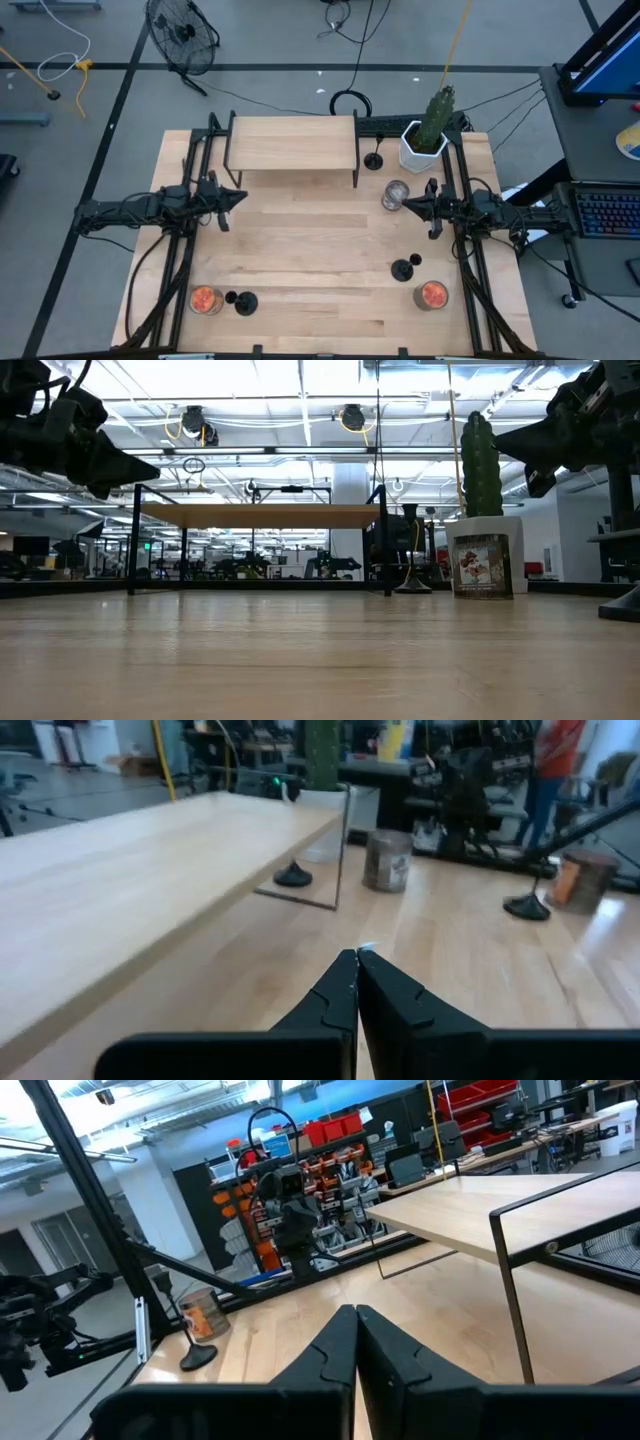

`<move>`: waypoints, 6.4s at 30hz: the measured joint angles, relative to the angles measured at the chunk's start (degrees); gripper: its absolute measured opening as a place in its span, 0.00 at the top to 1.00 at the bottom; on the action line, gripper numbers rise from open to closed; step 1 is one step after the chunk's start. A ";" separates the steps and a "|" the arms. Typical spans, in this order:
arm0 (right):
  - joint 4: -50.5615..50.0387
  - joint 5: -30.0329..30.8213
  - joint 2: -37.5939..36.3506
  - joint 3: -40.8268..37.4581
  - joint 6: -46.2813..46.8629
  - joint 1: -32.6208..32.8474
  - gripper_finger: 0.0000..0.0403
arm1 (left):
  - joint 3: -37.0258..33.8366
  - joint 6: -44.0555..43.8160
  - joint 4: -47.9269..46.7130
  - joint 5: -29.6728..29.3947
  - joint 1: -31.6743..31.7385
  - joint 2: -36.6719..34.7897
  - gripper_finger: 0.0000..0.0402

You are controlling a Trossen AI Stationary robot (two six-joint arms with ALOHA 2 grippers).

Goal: Pick & Place candle stick holders
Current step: Put the bottom black candle holder on the shelf

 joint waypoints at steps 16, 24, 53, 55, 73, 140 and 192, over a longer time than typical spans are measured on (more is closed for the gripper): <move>0.04 -0.01 0.02 0.00 0.00 0.00 1.00 | 3.98 -34.07 26.86 16.18 -4.63 4.58 0.96; 0.04 -0.02 0.02 0.01 0.00 0.00 1.00 | 20.69 -34.49 6.75 12.60 -12.34 24.13 0.96; 0.04 -0.02 0.02 0.01 -4.56 0.00 1.00 | 65.90 -85.87 -49.68 18.85 -38.90 68.17 0.96; 0.04 -0.02 0.02 0.02 -4.64 0.00 1.00 | 65.90 -86.56 -49.72 18.85 -40.21 68.62 0.96; 0.04 0.20 0.02 0.02 -5.20 0.00 1.00 | 65.90 -97.88 -49.54 18.86 -45.46 68.57 0.96; 0.02 0.42 0.00 0.00 -7.58 0.00 1.00 | 62.27 -95.50 -51.46 15.51 -45.44 69.05 0.58; 0.22 0.33 0.00 0.02 -7.61 -0.02 1.00 | 62.23 -91.18 -51.43 23.51 -40.77 77.67 0.95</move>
